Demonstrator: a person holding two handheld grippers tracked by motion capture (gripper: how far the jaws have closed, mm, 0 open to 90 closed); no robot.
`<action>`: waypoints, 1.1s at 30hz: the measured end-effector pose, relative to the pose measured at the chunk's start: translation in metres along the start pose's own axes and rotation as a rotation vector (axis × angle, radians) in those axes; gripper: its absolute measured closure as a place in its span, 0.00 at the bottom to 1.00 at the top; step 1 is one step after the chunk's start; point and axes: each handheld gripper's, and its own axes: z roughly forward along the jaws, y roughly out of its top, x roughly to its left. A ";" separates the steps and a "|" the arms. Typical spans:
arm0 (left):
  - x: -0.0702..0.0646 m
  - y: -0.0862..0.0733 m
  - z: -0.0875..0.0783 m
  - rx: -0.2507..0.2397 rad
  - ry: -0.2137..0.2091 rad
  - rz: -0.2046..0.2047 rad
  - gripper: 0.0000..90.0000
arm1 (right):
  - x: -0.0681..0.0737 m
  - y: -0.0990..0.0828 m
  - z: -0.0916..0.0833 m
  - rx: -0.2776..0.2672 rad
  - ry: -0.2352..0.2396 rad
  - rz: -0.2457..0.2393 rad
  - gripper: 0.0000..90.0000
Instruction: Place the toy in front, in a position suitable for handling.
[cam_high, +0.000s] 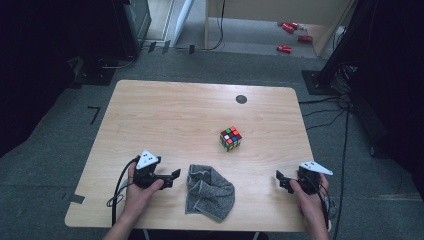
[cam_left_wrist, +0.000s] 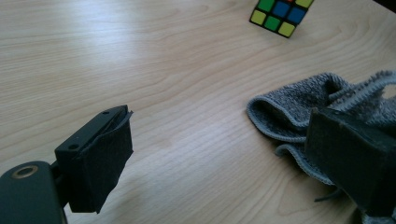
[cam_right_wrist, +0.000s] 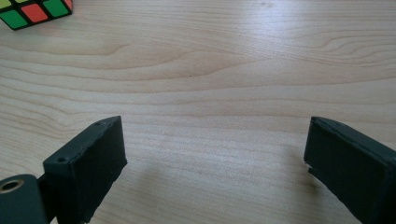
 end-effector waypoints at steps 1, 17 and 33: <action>0.000 0.000 0.000 0.000 0.000 0.000 0.09 | 0.000 0.000 0.000 -0.001 -0.001 -0.002 0.06; -0.003 0.000 -0.006 -0.027 -0.001 0.002 0.09 | 0.004 -0.001 0.001 0.007 -0.032 -0.027 0.07; -0.047 0.005 0.026 0.012 -0.134 0.100 0.09 | 0.019 0.006 0.005 -0.010 -0.025 -0.048 0.07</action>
